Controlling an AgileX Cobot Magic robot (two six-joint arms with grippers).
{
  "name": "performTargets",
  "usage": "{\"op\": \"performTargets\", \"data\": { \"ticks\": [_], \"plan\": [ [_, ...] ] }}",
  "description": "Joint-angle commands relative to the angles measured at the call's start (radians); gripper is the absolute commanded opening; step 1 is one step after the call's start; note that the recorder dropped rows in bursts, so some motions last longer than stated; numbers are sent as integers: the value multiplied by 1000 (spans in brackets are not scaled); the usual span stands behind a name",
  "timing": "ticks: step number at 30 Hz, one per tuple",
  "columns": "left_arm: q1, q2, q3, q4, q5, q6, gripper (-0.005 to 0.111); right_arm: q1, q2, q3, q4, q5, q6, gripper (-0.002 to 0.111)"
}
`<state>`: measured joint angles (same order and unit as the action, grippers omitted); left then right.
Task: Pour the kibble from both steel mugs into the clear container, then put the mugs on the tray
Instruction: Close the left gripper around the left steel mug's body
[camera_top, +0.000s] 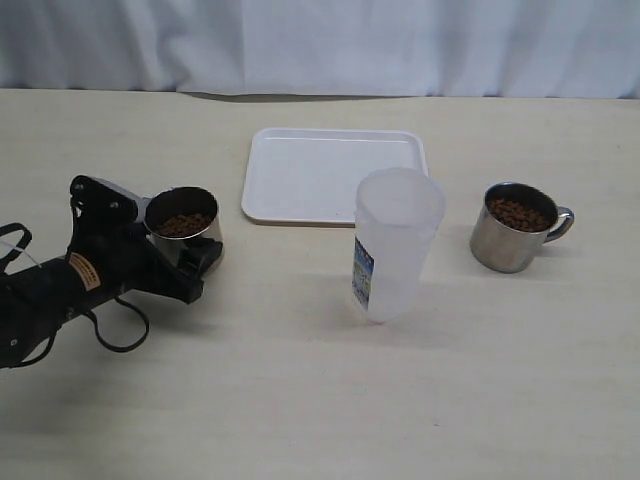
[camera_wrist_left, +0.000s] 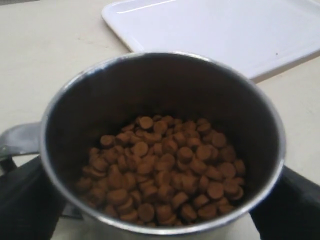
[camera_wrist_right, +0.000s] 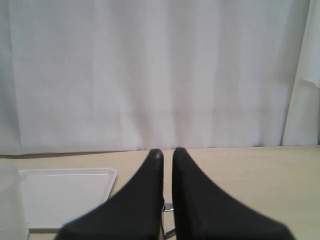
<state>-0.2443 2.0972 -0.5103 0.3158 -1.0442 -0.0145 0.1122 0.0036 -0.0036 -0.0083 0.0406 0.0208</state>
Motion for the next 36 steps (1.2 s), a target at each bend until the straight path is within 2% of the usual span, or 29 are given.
{"op": "performTargets", "data": {
  "ticks": [1, 15, 21, 26, 31, 36],
  "plan": [
    [0, 19, -5, -23, -19, 42, 65, -5, -4, 4, 1, -9, -7, 5],
    [0, 19, -5, -29, -51, 47, 65, -5, -4, 4, 1, -9, -7, 5],
    [0, 34, -5, -164, -59, 47, 65, -5, -4, 4, 1, -9, -7, 5],
    [0, 119, -5, -119, -177, 104, 65, -5, -4, 4, 1, -9, -7, 5],
    [0, 149, -5, -90, -177, 196, 65, -5, -4, 4, 1, -9, -7, 5],
    [0, 149, -5, -94, -177, 196, 65, -5, -4, 4, 1, -9, -7, 5]
  ]
}}
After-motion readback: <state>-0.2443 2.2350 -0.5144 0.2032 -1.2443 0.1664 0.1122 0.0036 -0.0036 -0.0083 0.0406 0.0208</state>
